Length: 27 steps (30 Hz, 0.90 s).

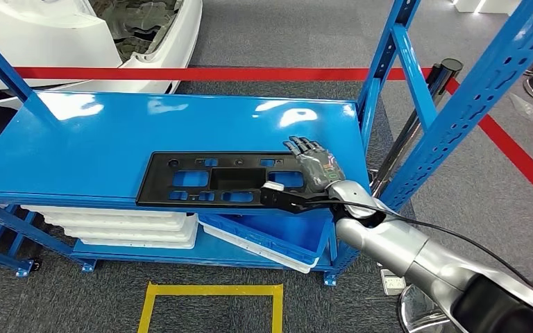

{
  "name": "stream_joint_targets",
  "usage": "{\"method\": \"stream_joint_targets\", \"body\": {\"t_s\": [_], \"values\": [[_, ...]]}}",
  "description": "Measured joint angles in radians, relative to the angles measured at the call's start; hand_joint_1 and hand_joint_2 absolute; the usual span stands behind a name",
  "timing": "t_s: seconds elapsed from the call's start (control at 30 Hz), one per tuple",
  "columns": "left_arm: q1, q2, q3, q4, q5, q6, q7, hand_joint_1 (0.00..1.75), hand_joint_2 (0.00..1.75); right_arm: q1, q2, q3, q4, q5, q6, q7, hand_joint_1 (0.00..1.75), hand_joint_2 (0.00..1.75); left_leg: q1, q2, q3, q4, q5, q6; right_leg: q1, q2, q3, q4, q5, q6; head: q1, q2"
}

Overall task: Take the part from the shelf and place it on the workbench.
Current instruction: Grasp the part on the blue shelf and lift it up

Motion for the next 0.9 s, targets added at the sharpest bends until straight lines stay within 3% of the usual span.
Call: {"method": "stream_joint_targets", "body": {"t_s": [0.47, 0.9], "values": [[-0.001, 0.000, 0.000, 0.000, 0.000, 0.007, 0.003, 0.00, 0.00, -0.004, 0.011, 0.008, -0.002, 0.017, -0.060, -0.007, 0.00, 1.75, 0.000, 0.000, 0.000, 0.000, 0.000, 0.000, 0.000, 0.000, 0.000, 0.000, 0.000, 0.000, 0.000, 0.000], [0.003, 0.000, 0.000, 0.000, 0.000, 0.010, 0.003, 0.00, 0.00, -0.004, 0.022, 0.008, -0.104, 0.116, -0.088, -0.010, 0.00, 1.75, 0.000, 0.000, 0.000, 0.000, 0.000, 0.000, 0.000, 0.000, 0.000, 0.000, 0.000, 0.000, 0.000, 0.000]]}}
